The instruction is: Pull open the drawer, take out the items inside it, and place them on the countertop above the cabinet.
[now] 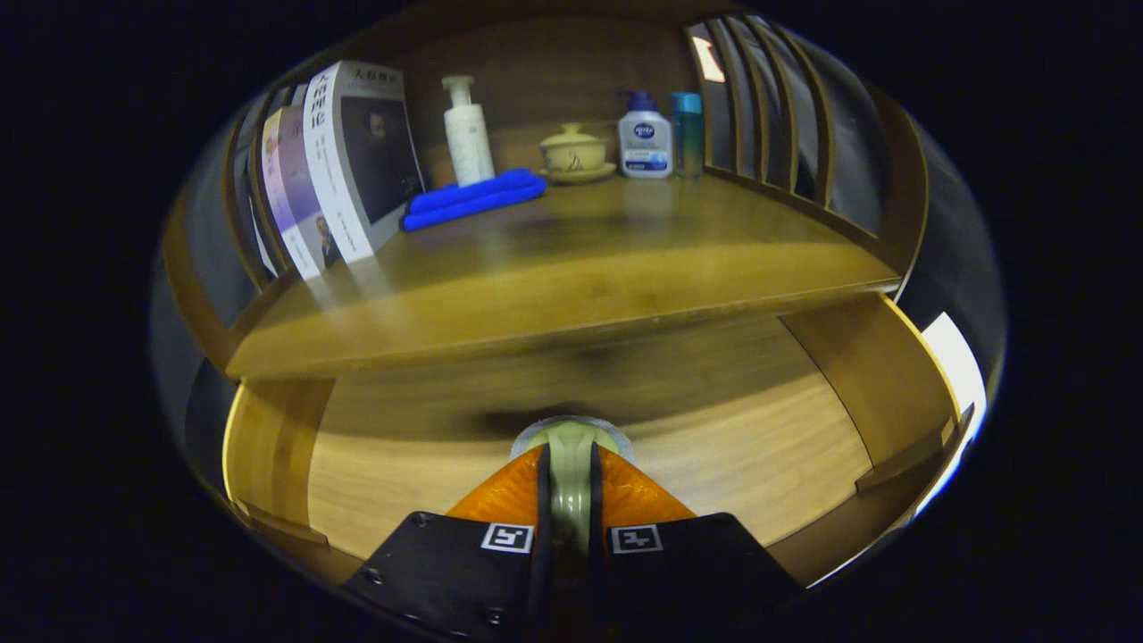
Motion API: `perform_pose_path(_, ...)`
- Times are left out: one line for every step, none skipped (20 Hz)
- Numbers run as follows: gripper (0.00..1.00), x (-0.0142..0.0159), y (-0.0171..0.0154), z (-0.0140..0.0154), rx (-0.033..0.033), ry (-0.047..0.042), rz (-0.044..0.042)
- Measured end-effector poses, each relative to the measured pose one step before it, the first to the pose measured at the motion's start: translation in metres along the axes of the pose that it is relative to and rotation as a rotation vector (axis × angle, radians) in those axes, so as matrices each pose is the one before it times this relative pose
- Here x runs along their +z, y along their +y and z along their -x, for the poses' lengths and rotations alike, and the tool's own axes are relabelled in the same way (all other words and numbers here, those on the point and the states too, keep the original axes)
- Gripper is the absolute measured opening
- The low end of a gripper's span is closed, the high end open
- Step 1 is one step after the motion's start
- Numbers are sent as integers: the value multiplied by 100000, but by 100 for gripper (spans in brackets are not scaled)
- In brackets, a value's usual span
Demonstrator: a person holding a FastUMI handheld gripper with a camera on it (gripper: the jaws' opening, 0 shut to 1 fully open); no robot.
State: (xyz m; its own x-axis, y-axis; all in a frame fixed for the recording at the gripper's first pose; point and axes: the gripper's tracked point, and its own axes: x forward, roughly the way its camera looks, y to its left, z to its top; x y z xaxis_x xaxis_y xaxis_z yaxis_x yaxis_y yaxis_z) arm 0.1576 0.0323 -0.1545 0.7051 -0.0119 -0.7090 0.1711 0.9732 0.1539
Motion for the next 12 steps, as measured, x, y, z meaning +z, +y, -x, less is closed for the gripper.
perform_pose_path(18, 342, -531, 695, -1929, -1508, -726)
perform_pose_path(18, 393, -549, 773, -1485, -1412, -2316)
perform_pose_path(18, 486, 100, 725, 816, -2095, -3542)
perform_pose_path(17, 526, 46, 627, 772, -2050, -3243)
perform_pose_path(17, 353, -54, 664, 279, -1741, -1179)
perform_pose_path(17, 107, -224, 546, -991, -233, 312)
perform_pose_path(17, 204, -183, 443, -328, -709, 1163)
perform_pose_path(17, 223, 47, 488, -97, -641, 721)
perform_pose_path(18, 118, 127, 337, -25, -783, 615)
perform_pose_path(18, 333, 140, 534, 274, -1471, 684)
perform_pose_path(18, 328, 20, 430, -584, -995, 185)
perform_pose_path(18, 438, 156, 474, 599, -1627, 261)
